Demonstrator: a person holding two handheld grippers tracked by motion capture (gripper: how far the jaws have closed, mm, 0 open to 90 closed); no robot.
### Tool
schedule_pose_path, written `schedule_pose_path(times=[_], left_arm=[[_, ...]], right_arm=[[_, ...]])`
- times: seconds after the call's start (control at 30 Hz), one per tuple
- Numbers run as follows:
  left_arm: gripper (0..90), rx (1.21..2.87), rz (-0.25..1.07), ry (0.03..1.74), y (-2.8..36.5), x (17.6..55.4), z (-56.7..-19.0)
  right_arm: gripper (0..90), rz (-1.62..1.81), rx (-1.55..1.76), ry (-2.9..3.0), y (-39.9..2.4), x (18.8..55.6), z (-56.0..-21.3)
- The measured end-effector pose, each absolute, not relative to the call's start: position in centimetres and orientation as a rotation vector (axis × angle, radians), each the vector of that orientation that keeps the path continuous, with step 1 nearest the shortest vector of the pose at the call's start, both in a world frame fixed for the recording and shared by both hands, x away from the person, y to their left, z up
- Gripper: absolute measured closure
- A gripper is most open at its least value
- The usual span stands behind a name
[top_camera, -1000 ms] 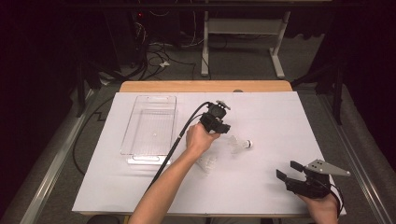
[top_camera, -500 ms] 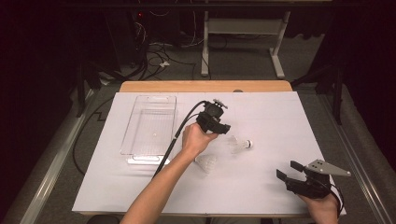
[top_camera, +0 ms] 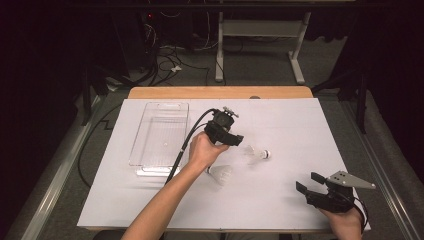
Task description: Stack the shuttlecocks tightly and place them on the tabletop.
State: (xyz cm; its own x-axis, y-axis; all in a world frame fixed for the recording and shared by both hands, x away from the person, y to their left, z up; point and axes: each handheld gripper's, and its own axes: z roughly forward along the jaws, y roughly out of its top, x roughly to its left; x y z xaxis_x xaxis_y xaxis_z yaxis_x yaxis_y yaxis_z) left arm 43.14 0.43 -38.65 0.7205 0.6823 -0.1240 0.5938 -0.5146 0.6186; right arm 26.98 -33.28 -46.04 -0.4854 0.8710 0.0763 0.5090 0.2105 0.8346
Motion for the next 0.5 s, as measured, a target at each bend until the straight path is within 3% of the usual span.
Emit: schedule_pose_path(times=[0.5], left_arm=[[36.0,2.268,0.168,0.965,1.33,42.22,-38.72]], right_arm=[[30.5,1.186,1.278,2.078,-33.29,26.94,-46.02]])
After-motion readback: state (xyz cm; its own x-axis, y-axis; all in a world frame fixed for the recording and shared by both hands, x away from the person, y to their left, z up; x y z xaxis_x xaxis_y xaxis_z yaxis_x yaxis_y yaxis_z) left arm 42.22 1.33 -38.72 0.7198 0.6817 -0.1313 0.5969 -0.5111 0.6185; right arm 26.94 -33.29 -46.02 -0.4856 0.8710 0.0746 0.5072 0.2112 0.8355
